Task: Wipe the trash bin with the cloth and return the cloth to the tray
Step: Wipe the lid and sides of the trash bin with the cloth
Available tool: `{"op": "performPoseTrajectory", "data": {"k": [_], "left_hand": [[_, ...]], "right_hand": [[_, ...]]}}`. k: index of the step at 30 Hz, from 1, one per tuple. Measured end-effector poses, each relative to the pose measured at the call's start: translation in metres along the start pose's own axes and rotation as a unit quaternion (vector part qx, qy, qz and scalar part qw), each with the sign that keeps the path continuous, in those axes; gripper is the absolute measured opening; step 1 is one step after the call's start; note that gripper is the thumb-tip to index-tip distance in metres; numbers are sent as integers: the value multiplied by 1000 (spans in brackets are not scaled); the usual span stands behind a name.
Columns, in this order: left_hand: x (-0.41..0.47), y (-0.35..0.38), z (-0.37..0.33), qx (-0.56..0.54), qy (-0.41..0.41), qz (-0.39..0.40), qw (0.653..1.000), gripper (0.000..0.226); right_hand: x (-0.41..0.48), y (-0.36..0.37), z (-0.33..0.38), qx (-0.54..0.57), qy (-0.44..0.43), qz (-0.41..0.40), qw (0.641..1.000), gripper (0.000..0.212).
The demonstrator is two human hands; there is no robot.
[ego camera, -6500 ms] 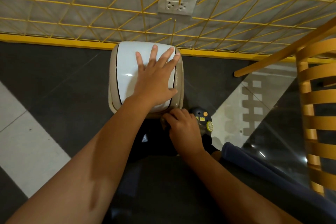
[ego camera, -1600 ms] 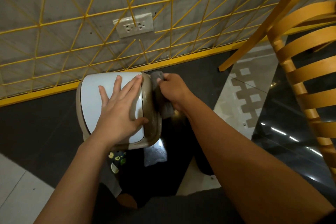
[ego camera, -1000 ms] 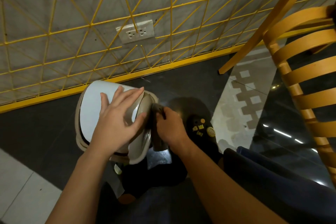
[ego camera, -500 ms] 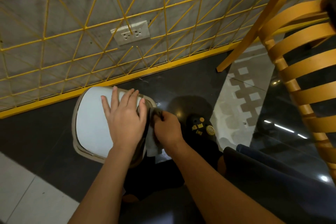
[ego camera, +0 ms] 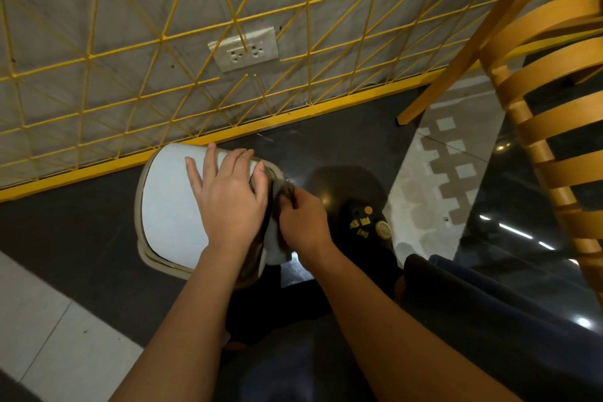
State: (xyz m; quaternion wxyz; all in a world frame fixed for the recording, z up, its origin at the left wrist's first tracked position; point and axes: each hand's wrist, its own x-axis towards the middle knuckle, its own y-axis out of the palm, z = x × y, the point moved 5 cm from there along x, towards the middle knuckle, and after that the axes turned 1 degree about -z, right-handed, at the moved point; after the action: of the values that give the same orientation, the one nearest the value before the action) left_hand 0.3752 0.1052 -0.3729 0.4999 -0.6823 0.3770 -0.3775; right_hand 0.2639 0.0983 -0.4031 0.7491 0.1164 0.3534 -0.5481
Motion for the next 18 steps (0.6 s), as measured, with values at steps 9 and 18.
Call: {"op": "performPoseTrajectory", "data": {"k": [9,18], "left_hand": [[-1,-4,-24,-73,182,104,975,48],[-5,-5,-30,-135,122,66,981,47]], "right_hand": [[-30,-7,-32,87,50,-73,992,22],[-31,-25,-35,156,82,-92,980,23]]}}
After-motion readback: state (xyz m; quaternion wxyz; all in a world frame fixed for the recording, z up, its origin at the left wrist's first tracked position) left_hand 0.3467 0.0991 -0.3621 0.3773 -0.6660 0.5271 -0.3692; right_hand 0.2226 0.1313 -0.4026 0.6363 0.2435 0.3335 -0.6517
